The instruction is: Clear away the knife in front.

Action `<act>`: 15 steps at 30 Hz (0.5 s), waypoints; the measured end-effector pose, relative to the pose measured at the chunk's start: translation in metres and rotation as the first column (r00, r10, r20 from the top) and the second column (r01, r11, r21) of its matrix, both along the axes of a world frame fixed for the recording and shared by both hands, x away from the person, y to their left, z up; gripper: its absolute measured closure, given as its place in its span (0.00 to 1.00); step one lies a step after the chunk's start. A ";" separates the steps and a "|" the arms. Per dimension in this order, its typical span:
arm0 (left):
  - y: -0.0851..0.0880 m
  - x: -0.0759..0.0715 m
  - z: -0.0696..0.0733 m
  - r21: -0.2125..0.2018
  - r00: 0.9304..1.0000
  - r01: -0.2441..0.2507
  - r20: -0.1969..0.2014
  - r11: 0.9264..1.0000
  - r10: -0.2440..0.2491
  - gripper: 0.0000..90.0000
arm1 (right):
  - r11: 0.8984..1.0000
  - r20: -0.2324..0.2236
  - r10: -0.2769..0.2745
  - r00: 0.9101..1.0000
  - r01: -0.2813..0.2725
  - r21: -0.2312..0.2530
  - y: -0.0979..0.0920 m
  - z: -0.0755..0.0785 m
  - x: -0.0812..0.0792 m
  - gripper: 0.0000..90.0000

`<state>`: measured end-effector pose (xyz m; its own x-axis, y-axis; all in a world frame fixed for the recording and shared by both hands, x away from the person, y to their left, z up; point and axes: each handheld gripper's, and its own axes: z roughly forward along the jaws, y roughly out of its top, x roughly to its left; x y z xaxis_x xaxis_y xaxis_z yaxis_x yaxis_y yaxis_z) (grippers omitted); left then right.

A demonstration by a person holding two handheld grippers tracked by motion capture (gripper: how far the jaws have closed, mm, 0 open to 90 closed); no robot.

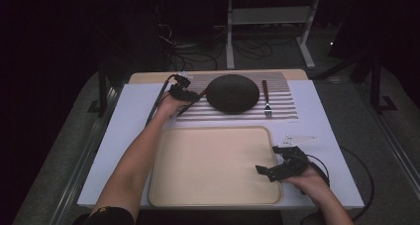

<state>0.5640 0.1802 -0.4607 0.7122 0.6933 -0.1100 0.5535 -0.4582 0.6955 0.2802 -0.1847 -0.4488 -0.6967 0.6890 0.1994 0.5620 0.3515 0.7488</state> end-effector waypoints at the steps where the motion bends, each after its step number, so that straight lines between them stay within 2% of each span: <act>1: -0.001 0.000 -0.001 0.005 1.000 -0.002 0.000 1.000 0.002 0.80 | 1.000 -0.001 0.000 1.000 0.000 0.001 0.000 0.000 0.000 0.00; 15: -0.002 0.000 -0.002 0.015 1.000 -0.013 0.004 1.000 0.013 0.86 | 1.000 0.002 -0.001 1.000 0.001 0.002 0.000 0.000 0.000 0.00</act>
